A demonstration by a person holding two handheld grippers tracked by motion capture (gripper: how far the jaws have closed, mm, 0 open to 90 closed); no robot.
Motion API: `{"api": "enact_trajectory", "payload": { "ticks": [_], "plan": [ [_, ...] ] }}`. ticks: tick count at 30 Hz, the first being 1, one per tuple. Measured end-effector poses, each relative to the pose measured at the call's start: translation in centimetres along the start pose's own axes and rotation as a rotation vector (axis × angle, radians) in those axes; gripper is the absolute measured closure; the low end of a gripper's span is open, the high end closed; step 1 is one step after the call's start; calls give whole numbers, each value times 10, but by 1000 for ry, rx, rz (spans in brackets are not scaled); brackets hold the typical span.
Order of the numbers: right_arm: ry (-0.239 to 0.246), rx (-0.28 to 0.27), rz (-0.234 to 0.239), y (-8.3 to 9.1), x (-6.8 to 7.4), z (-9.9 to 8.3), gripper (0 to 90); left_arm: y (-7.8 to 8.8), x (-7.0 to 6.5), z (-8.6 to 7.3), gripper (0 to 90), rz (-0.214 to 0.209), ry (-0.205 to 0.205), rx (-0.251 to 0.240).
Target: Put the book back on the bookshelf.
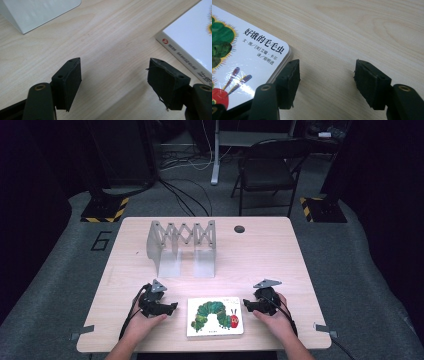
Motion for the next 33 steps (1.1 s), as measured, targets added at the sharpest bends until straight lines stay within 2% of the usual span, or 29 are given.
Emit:
{"api": "enact_trajectory", "payload": {
  "ticks": [5, 10, 11, 12, 17, 21, 23, 25, 28, 29, 30, 32, 33],
  "plan": [
    [-32, -8, -9, 7, 0, 4, 393, 5, -9, 2, 275, -20, -6, -12],
    [-70, -6, 18, 10, 5, 6, 393, 9, -19, 5, 271, -46, -25, -28],
    [-66, -6, 28, 11, 7, 7, 392, 11, -21, 5, 269, -53, -34, -24],
    [-80, -5, 29, 12, 9, 8, 392, 11, -24, 6, 263, -53, -33, -38],
    [-74, 0, 56, 14, 21, 11, 388, 13, -34, 5, 247, -88, -40, -12],
    [-34, -10, 70, 17, 26, 14, 387, 14, -41, 6, 240, -110, -33, -15],
    [-41, -10, 72, 18, 30, 15, 394, 15, -44, 6, 236, -130, -40, -3],
    [-25, 1, 86, 19, 33, 15, 404, 16, -47, 6, 236, -134, -47, 0],
    [-43, 7, 96, 19, 38, 15, 409, 17, -52, 6, 230, -145, -44, -10],
    [-16, 8, 106, 18, 37, 15, 411, 17, -53, 5, 225, -151, -43, -10],
    [-34, 13, 102, 18, 40, 14, 412, 17, -56, 4, 225, -175, -32, 1],
    [-24, 30, 104, 17, 39, 12, 412, 15, -61, 3, 225, -181, -47, 5],
    [-39, 26, 100, 14, 40, 12, 413, 15, -63, 3, 225, -186, -44, 5]
  ]
}}
Point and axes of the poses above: each handheld gripper's, and its own axes: y roughly backward along the jaws, z roughly out of its top, x roughly to its left, the point moved 6 cm from there along -y, roughly forward along the jaws, and after that the axes turned 15 degrees about -x, right-handed, at the moved point
